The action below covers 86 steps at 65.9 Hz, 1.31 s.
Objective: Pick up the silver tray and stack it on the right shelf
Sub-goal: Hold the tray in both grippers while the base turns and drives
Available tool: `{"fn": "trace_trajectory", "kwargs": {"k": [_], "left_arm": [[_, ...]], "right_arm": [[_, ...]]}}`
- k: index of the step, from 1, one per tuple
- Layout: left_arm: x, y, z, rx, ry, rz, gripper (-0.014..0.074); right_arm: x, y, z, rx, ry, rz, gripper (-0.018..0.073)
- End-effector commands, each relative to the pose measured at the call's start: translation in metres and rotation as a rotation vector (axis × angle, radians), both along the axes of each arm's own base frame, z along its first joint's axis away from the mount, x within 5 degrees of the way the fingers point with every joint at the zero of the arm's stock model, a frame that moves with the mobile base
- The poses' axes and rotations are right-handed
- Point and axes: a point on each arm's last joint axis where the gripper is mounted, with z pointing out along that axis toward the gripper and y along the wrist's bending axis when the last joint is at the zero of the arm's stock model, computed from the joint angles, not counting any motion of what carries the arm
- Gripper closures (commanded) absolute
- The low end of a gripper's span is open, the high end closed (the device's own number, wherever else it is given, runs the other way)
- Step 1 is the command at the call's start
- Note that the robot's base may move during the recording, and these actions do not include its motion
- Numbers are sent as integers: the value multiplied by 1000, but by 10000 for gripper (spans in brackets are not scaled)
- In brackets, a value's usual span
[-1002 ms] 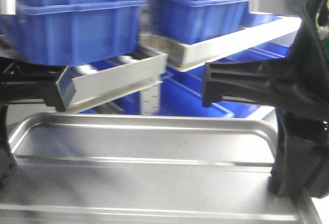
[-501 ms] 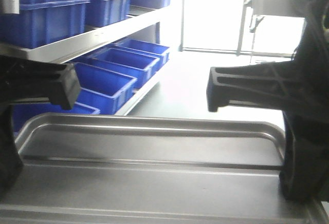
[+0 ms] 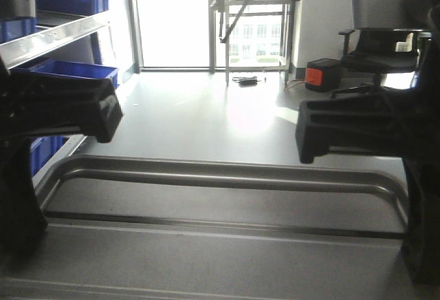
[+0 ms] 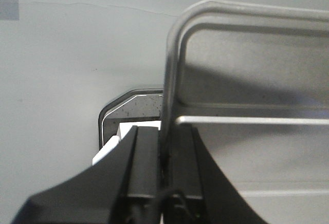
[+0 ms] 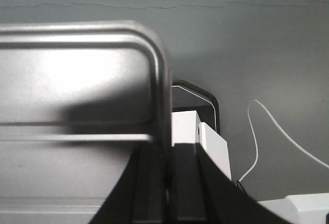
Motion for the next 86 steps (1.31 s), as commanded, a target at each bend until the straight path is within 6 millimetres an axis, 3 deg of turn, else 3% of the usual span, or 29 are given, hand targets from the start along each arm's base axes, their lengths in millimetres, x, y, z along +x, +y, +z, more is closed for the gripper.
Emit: {"fn": "trace_trajectory", "kwargs": {"k": [1, 86], "left_arm": [[0, 10, 10, 75, -25, 7, 697], [-11, 33, 8, 315, 97, 65, 697]], "right_arm": [[-2, -12, 10, -88, -2, -13, 508], [-6, -20, 10, -174, 51, -35, 508]]}}
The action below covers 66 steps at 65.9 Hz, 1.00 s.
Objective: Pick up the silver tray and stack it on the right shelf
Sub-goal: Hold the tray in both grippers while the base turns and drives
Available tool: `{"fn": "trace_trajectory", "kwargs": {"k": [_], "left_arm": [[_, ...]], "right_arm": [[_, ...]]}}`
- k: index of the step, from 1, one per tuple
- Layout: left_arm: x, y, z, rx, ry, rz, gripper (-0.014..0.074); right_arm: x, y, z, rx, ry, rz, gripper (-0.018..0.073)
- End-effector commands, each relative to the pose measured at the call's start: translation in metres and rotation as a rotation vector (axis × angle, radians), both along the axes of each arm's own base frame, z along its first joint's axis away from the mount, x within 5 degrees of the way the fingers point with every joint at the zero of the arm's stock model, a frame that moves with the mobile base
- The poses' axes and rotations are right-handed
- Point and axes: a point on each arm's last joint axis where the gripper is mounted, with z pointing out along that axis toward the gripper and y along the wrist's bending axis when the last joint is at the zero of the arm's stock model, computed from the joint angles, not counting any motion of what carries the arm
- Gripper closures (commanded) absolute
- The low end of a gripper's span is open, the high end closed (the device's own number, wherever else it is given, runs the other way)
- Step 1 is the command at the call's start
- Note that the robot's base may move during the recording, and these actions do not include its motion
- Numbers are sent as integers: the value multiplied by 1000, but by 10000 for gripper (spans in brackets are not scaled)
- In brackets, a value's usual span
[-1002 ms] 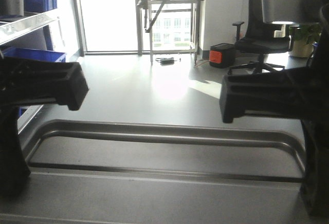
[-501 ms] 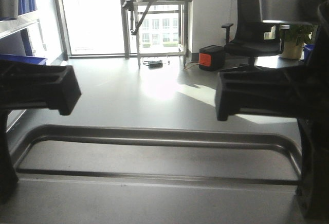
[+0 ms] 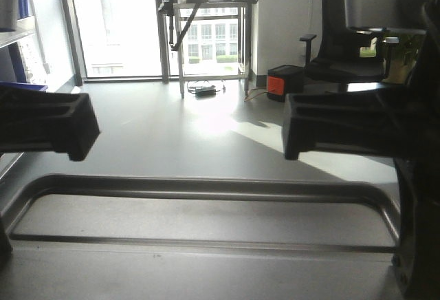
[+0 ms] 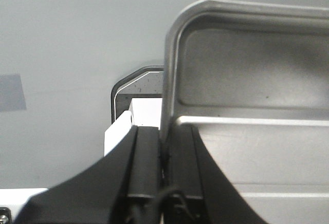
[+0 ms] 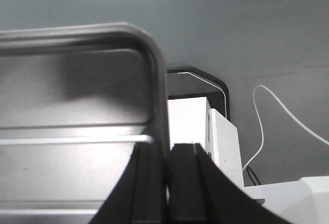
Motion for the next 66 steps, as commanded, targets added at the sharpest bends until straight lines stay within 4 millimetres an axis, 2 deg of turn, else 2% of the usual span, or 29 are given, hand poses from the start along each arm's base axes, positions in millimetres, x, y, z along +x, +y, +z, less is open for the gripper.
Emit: {"fn": "trace_trajectory", "kwargs": {"k": [1, 66], "left_arm": [[-4, 28, 8, 255, 19, 27, 697], [-5, 31, 8, 285, 34, 33, 697]], "right_arm": [[-3, -24, 7, -206, 17, -18, 508], [-5, -27, 8, -239, 38, -26, 508]]}}
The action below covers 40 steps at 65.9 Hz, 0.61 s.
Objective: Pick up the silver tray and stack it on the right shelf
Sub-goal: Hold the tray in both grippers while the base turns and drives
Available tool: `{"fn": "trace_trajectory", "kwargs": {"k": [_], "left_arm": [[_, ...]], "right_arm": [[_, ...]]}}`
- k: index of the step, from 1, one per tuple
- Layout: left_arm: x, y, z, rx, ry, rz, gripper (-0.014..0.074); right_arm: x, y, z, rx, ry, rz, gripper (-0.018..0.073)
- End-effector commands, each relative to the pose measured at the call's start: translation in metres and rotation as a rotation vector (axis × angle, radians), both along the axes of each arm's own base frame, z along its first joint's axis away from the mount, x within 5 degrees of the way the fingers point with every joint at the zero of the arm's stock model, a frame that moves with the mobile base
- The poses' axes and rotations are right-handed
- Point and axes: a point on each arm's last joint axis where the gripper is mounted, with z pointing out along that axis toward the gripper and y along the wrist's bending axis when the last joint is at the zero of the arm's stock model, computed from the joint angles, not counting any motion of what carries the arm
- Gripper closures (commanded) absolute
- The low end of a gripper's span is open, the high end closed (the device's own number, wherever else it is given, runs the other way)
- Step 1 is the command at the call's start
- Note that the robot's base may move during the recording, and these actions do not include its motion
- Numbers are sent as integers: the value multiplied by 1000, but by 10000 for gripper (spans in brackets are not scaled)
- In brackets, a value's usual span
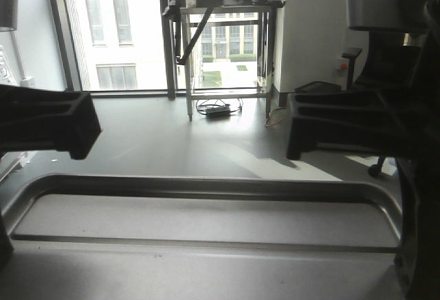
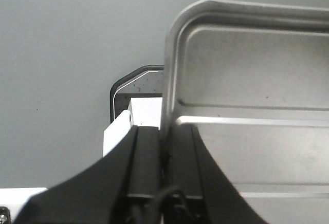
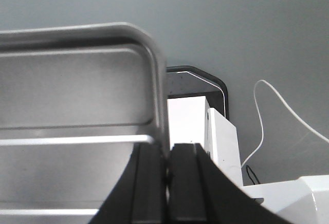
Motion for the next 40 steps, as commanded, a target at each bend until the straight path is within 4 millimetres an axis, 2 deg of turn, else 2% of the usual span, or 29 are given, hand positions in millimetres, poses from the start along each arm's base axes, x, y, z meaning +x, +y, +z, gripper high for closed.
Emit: {"fn": "trace_trajectory", "kwargs": {"k": [1, 40], "left_arm": [[-5, 31, 8, 287, 34, 33, 697], [-5, 31, 8, 288, 33, 33, 697]], "right_arm": [[-4, -27, 8, -236, 36, -25, 508], [-5, -27, 8, -239, 38, -26, 508]]}}
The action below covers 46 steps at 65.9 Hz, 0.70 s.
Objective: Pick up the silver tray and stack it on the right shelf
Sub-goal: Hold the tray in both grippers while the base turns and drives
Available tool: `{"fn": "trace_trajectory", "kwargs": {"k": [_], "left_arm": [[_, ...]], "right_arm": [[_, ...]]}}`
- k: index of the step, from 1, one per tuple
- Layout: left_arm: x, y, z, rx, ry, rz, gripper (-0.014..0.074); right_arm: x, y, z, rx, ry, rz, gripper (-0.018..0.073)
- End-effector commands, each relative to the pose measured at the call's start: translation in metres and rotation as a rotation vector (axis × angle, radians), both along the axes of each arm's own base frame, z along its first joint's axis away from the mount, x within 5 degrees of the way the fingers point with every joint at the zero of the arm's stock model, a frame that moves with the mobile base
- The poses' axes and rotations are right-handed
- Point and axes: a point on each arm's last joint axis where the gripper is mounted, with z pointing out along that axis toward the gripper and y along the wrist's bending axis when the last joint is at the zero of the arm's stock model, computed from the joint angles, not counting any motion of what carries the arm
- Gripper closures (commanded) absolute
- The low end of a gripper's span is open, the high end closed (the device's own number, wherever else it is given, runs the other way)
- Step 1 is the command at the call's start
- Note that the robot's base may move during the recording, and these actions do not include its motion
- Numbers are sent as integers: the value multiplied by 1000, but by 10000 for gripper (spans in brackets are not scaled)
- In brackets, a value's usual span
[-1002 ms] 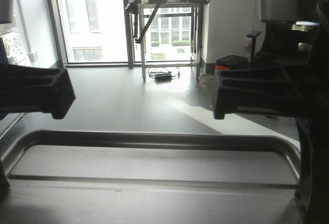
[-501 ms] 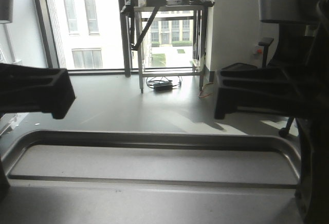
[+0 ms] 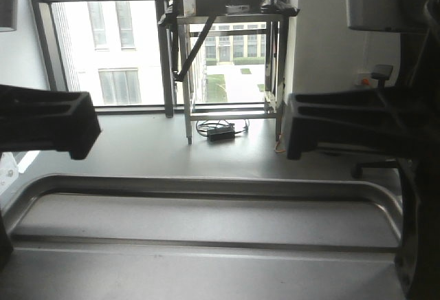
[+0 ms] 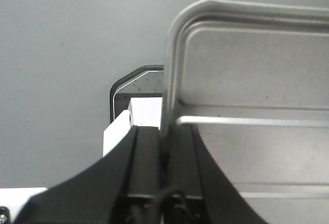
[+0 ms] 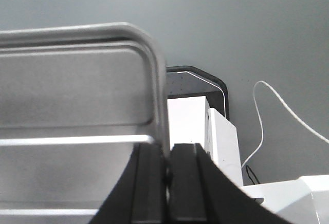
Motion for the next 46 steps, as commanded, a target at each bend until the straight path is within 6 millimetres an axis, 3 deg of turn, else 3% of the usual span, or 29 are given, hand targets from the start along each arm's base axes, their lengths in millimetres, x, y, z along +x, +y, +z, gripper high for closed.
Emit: {"fn": "trace_trajectory", "kwargs": {"k": [1, 46], "left_arm": [[-5, 31, 8, 288, 33, 33, 697], [-5, 31, 8, 288, 33, 33, 697]], "right_arm": [[-5, -27, 8, -240, 38, -26, 508], [-5, -27, 8, -240, 38, -26, 508]]}}
